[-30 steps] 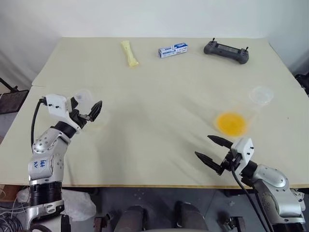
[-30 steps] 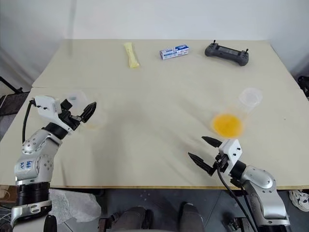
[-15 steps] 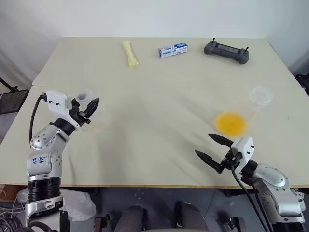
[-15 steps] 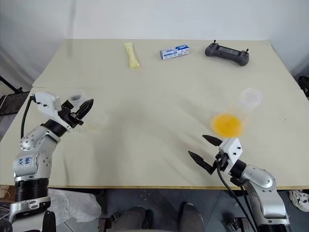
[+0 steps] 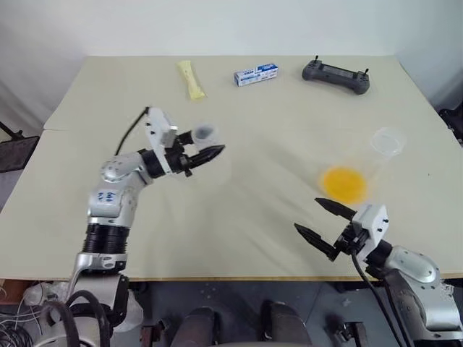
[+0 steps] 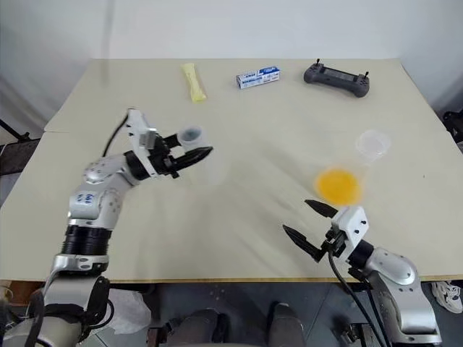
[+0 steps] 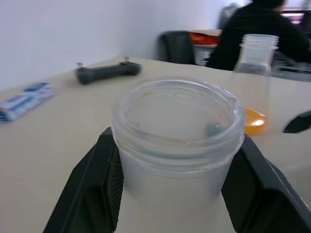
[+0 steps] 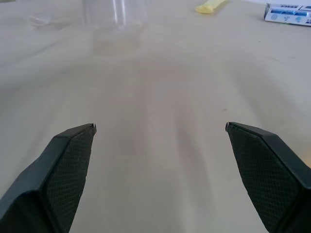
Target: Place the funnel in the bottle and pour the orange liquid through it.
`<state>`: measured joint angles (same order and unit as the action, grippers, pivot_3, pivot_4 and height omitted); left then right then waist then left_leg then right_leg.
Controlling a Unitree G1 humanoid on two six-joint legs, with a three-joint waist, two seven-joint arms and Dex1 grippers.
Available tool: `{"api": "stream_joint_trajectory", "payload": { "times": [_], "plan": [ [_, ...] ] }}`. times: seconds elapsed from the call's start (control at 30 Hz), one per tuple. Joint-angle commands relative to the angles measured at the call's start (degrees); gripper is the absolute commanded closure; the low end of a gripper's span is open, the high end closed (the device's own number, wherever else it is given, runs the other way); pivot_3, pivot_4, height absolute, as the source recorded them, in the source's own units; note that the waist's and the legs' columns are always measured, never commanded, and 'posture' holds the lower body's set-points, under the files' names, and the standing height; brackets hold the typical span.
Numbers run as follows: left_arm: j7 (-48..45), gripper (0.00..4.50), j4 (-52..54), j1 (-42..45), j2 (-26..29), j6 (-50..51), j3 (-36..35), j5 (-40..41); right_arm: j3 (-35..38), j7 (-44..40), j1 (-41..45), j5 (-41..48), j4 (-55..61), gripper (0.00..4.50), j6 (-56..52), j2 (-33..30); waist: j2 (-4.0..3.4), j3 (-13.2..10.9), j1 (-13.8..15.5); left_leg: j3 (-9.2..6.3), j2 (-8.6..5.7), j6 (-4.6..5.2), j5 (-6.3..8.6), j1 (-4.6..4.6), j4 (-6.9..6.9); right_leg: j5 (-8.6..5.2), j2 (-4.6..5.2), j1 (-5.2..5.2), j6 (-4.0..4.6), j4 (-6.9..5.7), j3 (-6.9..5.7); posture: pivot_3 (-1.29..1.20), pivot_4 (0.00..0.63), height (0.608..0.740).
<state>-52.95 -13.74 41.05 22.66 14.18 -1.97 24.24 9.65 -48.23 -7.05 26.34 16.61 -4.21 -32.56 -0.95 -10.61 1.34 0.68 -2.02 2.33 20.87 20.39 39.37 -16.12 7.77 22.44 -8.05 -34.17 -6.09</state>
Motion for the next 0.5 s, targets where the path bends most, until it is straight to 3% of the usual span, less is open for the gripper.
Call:
{"api": "stream_joint_trajectory", "payload": {
  "times": [0.03, 0.27, 0.5],
  "plan": [
    [-2.40, 2.20, -2.61, 3.49, -2.54, -1.42, 1.70, -0.04, 2.11, -0.40, -0.86, 1.24, 5.04, 0.00, 0.25, -1.34, 0.02, -0.01, 0.10, 0.00, 0.02, 0.00, 0.00, 0.01, 0.05, 0.00, -0.01, -0.01, 0.00, 0.00, 0.00, 0.00, 0.150, 0.740],
    [-6.49, 2.20, -12.57, 8.37, -5.26, -8.47, 5.39, -5.14, 4.94, 2.92, -2.72, 1.37, 11.23, 0.00, -1.58, -1.51, 0.03, -0.02, 0.29, -0.03, 0.00, 0.01, 0.00, 0.16, 0.31, 0.01, -0.01, -0.01, -0.02, -0.01, 0.02, 0.00, 0.150, 0.740],
    [-8.95, 2.20, -15.31, 9.20, -6.33, -10.95, 6.05, -6.88, 5.05, 4.61, -4.67, 1.14, 14.21, 0.00, -2.77, -0.91, 0.03, -0.02, 0.34, -0.04, 0.00, 0.01, 0.00, 0.21, 0.34, 0.01, -0.02, 0.00, -0.02, -0.01, 0.01, 0.00, 0.150, 0.740]
  ]
}}
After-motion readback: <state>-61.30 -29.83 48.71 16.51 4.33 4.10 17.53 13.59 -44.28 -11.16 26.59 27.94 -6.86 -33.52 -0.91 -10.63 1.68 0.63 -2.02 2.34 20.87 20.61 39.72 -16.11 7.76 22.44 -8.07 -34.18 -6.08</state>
